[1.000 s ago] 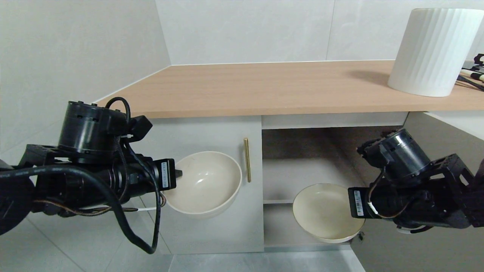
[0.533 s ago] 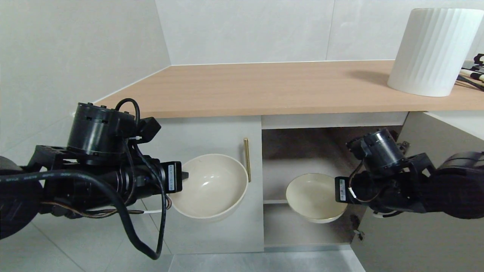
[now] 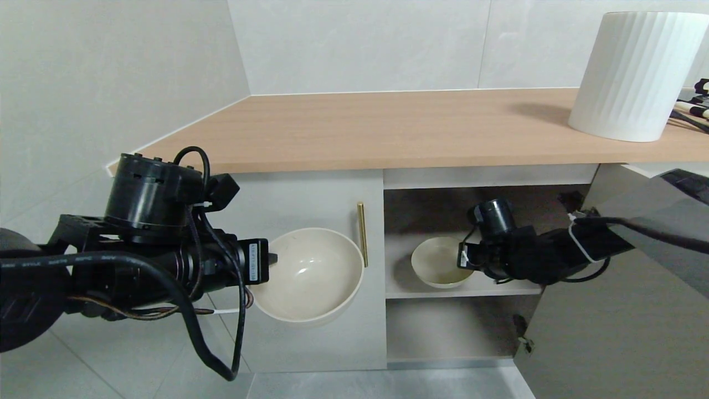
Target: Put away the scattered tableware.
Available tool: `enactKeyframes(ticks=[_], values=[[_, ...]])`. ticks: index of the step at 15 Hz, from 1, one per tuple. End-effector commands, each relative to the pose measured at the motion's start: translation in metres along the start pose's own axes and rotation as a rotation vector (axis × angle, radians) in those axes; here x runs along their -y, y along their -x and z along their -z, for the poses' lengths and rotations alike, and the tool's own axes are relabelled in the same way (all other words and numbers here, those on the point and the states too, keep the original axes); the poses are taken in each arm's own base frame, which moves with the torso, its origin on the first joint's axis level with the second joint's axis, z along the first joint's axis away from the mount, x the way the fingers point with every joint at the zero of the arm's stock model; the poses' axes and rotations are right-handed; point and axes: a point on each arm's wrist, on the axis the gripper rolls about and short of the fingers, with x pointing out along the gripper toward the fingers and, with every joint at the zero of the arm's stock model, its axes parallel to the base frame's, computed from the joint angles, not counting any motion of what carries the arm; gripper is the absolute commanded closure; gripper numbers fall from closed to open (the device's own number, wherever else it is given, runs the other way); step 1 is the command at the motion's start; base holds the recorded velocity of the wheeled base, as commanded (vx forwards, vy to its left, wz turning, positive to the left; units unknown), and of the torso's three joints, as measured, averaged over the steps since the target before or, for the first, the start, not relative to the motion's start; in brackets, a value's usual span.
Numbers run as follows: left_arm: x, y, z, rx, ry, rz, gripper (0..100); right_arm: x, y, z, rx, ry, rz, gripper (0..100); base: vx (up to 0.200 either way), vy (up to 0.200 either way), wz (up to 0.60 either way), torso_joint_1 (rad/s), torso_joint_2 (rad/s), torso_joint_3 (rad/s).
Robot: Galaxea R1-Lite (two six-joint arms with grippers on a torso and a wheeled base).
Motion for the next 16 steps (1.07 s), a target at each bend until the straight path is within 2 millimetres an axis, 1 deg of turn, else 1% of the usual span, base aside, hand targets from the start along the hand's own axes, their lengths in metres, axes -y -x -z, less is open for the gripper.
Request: enactKeyframes(ticks=[1, 2, 5, 9, 11, 14, 16], values=[[0.000, -0.001, 0.000, -0.002, 0.000, -0.001, 100, 0.006, -0.039, 0.012, -0.034, -0.001, 0.047, 100, 0.000, 0.000, 0.00, 0.000, 0.00, 0.000], [0.000, -0.001, 0.000, -0.002, 0.000, -0.001, 100, 0.007, -0.055, 0.007, -0.045, 0.006, 0.080, 100, 0.000, 0.000, 0.00, 0.000, 0.00, 0.000], [0.000, -0.001, 0.001, -0.005, 0.001, -0.002, 100, 0.011, -0.076, 0.017, -0.061, 0.005, 0.115, 100, 0.000, 0.000, 0.00, 0.000, 0.00, 0.000], [-0.001, -0.002, 0.002, -0.009, 0.001, -0.004, 100, 0.011, -0.096, 0.022, -0.039, 0.008, 0.174, 100, 0.000, 0.000, 0.00, 0.000, 0.00, 0.000], [-0.001, -0.002, 0.002, -0.009, 0.001, -0.004, 100, 0.015, -0.098, 0.019, -0.034, 0.001, 0.179, 100, 0.000, 0.000, 0.00, 0.000, 0.00, 0.000], [-0.001, -0.002, 0.002, -0.007, 0.001, -0.005, 100, 0.015, -0.101, 0.018, -0.026, -0.004, 0.180, 100, 0.000, 0.000, 0.00, 0.000, 0.00, 0.000], [-0.001, -0.002, 0.002, -0.008, 0.001, -0.003, 100, 0.017, -0.100, 0.012, -0.013, -0.018, 0.181, 100, 0.000, 0.000, 0.00, 0.000, 0.00, 0.000]])
